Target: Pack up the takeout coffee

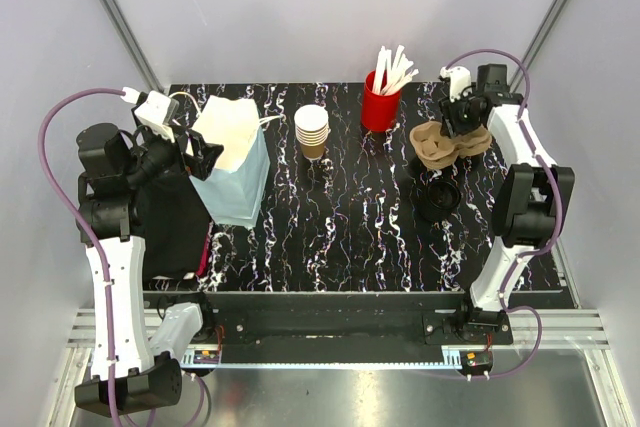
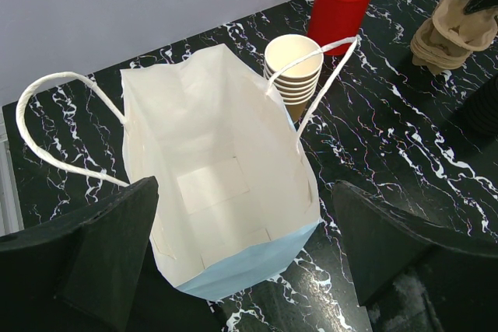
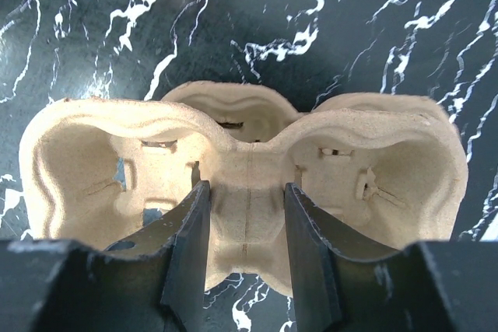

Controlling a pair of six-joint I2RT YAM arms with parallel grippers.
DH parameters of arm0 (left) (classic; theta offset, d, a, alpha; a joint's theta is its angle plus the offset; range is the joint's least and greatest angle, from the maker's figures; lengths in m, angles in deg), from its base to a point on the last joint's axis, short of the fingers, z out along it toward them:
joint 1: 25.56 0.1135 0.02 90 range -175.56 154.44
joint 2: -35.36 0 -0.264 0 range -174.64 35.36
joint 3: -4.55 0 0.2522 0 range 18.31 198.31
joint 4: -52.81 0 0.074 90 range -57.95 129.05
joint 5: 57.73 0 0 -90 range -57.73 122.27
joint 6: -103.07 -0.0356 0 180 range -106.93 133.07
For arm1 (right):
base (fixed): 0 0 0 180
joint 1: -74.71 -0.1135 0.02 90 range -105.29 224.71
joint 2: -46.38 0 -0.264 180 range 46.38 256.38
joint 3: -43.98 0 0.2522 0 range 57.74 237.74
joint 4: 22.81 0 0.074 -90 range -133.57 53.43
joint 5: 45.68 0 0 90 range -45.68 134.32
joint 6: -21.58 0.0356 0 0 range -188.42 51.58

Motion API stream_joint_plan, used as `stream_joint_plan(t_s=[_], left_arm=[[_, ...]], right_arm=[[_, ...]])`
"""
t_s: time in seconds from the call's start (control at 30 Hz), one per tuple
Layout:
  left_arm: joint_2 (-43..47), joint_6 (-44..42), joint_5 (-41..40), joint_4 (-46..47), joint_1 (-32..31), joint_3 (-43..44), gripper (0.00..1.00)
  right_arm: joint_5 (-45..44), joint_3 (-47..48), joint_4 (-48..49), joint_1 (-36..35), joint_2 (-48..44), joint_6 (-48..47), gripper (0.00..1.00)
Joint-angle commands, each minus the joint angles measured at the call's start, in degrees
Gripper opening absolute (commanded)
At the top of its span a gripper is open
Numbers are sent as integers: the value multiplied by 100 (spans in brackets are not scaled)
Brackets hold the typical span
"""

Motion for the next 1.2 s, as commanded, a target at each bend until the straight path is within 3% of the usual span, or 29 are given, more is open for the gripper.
stream_joint_plan(t_s=[0.0, 0.27, 0.7, 0.93, 1.17], left_arm=[[66, 27, 186, 298, 37, -37, 99], [49, 36, 177, 298, 29, -28, 99], [40, 45, 195, 307, 37, -28, 99], [57, 36, 178, 307, 37, -37, 99], [49, 36, 204, 298, 46, -37, 99]], right_arm=[[-248, -100, 157, -91, 96, -34, 41], [-319, -171, 175, -153, 131, -114, 46], [-407, -100, -9, -170, 184, -166, 76], [-416, -12, -150, -170, 298, -175, 76], [-477, -39, -159, -179, 360, -184, 69]])
